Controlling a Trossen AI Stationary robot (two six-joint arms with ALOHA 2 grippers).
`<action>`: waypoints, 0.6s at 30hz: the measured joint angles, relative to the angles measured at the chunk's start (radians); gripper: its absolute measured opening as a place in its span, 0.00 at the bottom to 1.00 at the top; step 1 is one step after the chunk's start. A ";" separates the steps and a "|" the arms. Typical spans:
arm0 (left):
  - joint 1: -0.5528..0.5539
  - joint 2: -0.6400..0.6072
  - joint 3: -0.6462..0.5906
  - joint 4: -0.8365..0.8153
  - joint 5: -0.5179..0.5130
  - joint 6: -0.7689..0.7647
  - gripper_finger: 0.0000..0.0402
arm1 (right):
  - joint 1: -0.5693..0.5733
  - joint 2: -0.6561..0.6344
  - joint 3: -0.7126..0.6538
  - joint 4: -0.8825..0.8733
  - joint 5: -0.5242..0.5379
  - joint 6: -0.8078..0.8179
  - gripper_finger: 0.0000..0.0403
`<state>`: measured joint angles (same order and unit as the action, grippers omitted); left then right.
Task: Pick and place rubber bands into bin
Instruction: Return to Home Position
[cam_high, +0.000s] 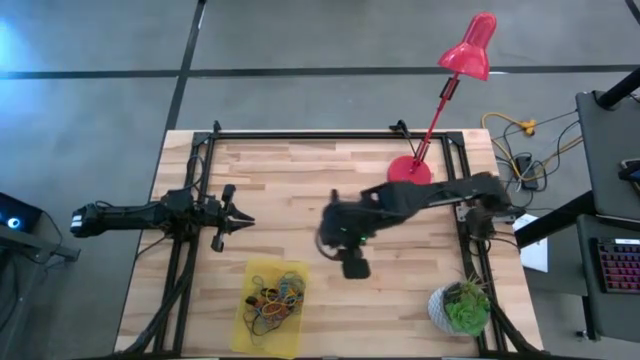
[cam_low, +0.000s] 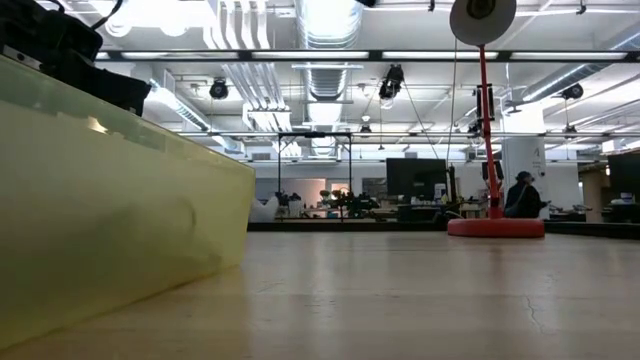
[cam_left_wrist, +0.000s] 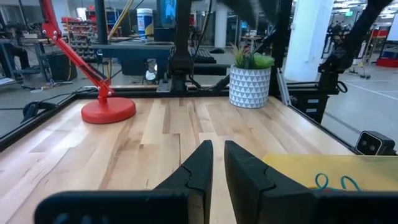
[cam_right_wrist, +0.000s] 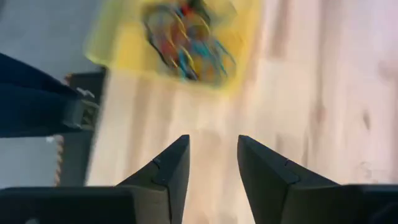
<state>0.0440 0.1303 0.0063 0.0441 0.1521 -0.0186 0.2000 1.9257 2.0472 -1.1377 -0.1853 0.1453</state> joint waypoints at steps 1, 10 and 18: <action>0.000 -0.001 0.000 0.000 0.000 0.000 0.07 | 0.005 -0.041 -0.068 0.011 0.035 0.020 0.30; 0.000 -0.001 0.000 0.000 0.000 0.000 0.07 | -0.001 -0.510 -0.683 0.260 0.218 0.308 0.25; 0.000 0.000 0.000 0.000 0.000 0.000 0.07 | -0.007 -0.819 -0.940 0.238 0.399 0.355 0.25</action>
<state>0.0441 0.1301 0.0063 0.0441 0.1522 -0.0187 0.1931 1.1068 1.1076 -0.8995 0.2140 0.5003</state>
